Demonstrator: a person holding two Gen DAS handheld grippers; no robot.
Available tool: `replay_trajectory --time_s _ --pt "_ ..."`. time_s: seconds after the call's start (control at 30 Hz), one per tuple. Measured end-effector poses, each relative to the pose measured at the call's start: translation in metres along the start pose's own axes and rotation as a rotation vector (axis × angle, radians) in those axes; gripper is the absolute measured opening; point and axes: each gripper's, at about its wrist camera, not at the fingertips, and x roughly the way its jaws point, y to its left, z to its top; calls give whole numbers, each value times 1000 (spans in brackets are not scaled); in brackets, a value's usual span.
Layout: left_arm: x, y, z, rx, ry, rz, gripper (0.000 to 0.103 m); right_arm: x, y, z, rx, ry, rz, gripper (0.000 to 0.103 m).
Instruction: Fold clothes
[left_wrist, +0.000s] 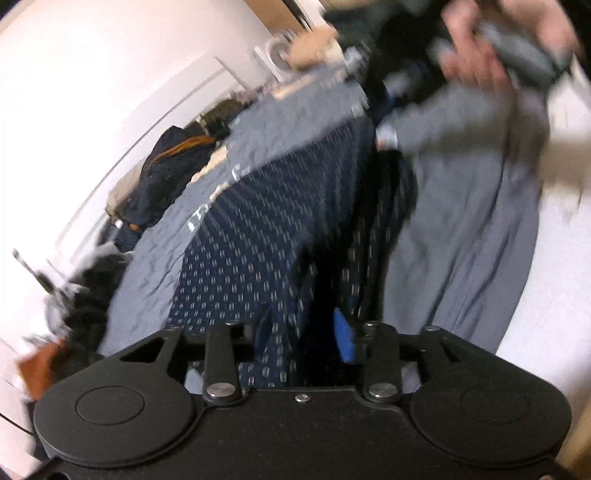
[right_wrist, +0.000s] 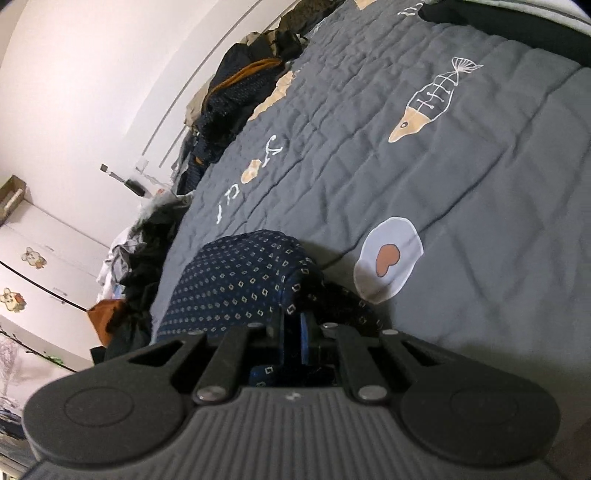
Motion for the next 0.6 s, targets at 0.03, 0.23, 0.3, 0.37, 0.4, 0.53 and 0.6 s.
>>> replay_trajectory --time_s 0.03,0.23,0.3,0.37,0.4,0.53,0.6 --pt "-1 3 2 -26 -17 -2 45 0 -1 0 0 1 0 8" --pt "21 -13 15 32 -14 40 44 -5 -2 1 26 -16 22 8" --pt "29 -20 14 70 6 60 34 -8 -1 2 33 -27 29 8" --pt "33 -23 13 82 15 71 9 -11 0 2 41 -38 36 8" --pt "28 -23 13 91 -4 84 8 -13 1 3 44 -43 40 8" --pt "0 -19 17 108 -112 135 7 -18 3 4 59 -65 55 8" --pt "-8 -20 16 118 -122 129 7 -27 9 4 47 -83 70 8"
